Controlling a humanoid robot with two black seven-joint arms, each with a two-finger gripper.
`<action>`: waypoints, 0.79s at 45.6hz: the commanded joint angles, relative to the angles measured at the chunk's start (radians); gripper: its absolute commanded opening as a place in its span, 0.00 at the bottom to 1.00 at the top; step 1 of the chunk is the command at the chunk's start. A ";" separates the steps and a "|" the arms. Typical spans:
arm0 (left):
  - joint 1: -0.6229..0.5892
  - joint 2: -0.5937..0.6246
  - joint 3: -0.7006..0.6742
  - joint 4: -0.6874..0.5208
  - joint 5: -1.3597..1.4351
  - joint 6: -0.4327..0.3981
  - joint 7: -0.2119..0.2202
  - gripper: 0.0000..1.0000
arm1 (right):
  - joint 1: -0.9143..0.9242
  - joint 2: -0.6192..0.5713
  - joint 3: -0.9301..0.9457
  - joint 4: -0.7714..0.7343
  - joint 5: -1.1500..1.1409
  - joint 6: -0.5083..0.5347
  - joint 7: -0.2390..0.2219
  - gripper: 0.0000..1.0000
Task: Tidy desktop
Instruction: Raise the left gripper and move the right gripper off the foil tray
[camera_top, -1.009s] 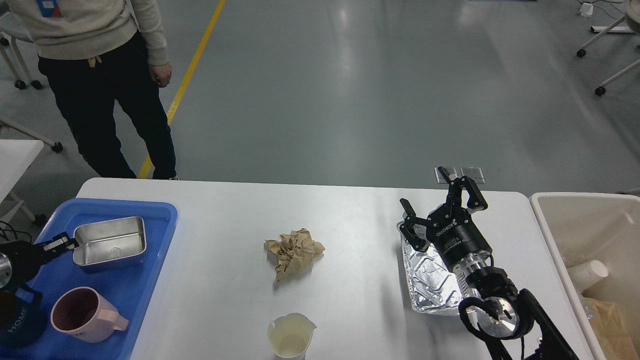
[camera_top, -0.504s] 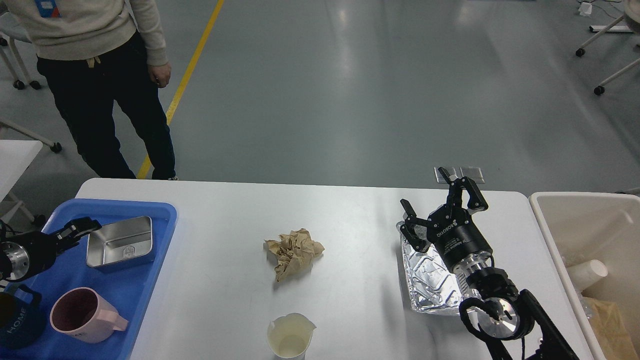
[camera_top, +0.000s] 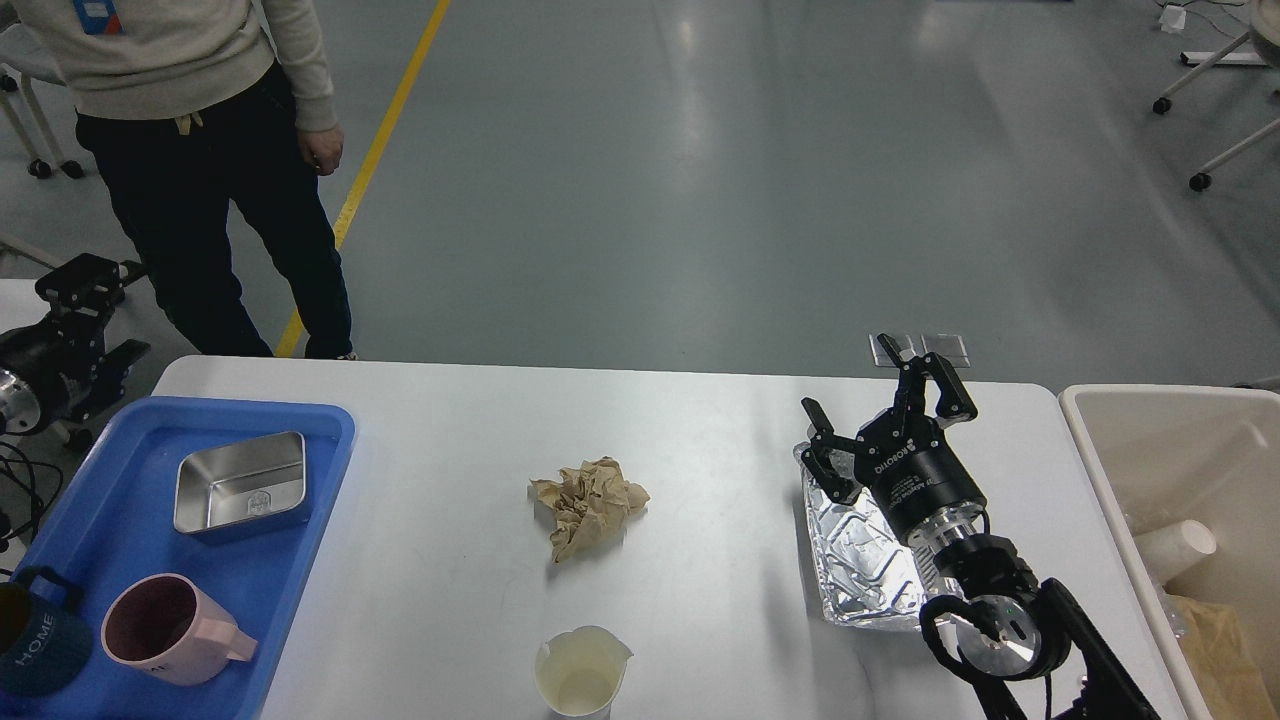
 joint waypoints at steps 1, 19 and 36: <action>0.018 -0.099 -0.161 -0.001 -0.077 0.006 -0.001 0.96 | -0.002 -0.001 -0.001 0.002 0.000 0.000 0.000 1.00; 0.233 -0.398 -0.606 -0.110 -0.104 -0.006 -0.001 0.96 | -0.008 -0.048 0.000 0.008 0.002 0.000 0.000 1.00; 0.435 -0.425 -0.801 -0.311 -0.103 -0.051 -0.003 0.96 | -0.008 -0.050 0.000 0.009 -0.001 0.000 -0.002 1.00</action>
